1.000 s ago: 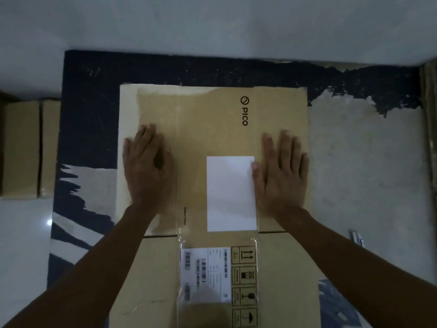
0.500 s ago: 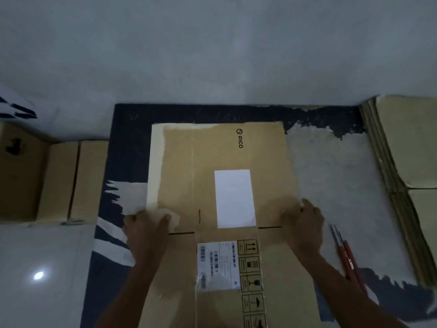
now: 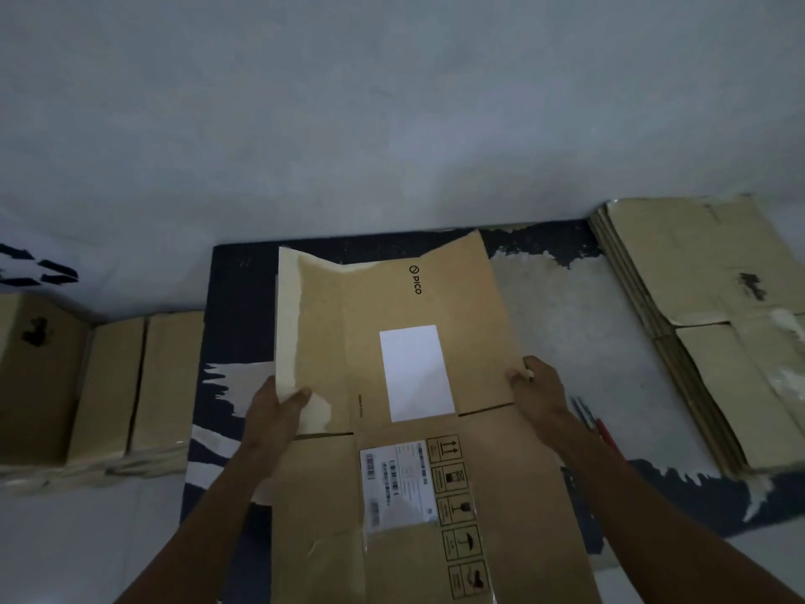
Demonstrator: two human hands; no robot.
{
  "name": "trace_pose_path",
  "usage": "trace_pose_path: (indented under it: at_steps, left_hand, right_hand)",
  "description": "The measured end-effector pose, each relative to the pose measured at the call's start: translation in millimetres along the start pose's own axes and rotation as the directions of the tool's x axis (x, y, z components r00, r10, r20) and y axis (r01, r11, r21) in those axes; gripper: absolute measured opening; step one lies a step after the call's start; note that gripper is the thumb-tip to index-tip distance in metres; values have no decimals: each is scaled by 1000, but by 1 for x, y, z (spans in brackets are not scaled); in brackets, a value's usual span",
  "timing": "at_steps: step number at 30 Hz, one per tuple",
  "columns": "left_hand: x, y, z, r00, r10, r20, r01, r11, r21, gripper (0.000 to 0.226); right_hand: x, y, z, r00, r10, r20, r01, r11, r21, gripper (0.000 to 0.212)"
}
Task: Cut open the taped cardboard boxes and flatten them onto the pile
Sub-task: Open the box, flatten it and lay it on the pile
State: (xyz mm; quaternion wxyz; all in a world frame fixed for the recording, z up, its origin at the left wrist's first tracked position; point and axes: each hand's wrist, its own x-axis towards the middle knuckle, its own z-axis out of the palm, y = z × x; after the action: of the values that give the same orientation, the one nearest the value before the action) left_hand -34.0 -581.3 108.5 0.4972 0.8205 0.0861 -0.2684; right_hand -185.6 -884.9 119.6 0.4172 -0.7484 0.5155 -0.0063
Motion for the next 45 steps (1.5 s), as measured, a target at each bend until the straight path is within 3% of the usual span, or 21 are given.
trace_pose_path:
  at_steps: [1, 4, 11, 17, 22, 29, 35, 45]
  left_hand:
    - [-8, 6, 0, 999, 50, -16, -50, 999, 17, 38]
    - [-19, 19, -1, 989, 134, -65, -133, 991, 19, 33]
    - [-75, 76, 41, 941, 333, -63, -334, 943, -8, 31]
    - [-149, 111, 129, 909, 416, -35, -418, 906, -69, 27]
    - [-202, 130, 208, 911, 413, 1, -409, 903, -129, 21]
    - [-230, 163, 303, 926, 375, 39, -367, 921, -131, 11]
    - [-214, 187, 375, 938, 338, 78, -329, 938, -114, 15]
    - [-174, 241, 490, 959, 266, 99, -254, 960, -121, 19]
  right_hand:
    - [-6, -1, -5, 1000, -18, -16, 18, 1000, 15, 8]
    - [-15, -6, -17, 997, -35, -74, 37, 999, 29, 38]
    - [-32, 22, -110, 969, -113, -220, 142, 982, 122, 20]
    - [-42, 77, -225, 948, -142, -284, 184, 975, 127, 27]
    - [-42, 128, -312, 942, -143, -304, 194, 970, 147, 25]
    - [-20, 171, -409, 936, -113, -335, 177, 970, 169, 38]
    - [42, 188, -457, 958, -67, -279, 110, 984, 142, 46]
    - [162, 192, -518, 980, -17, -200, 33, 997, 76, 38]
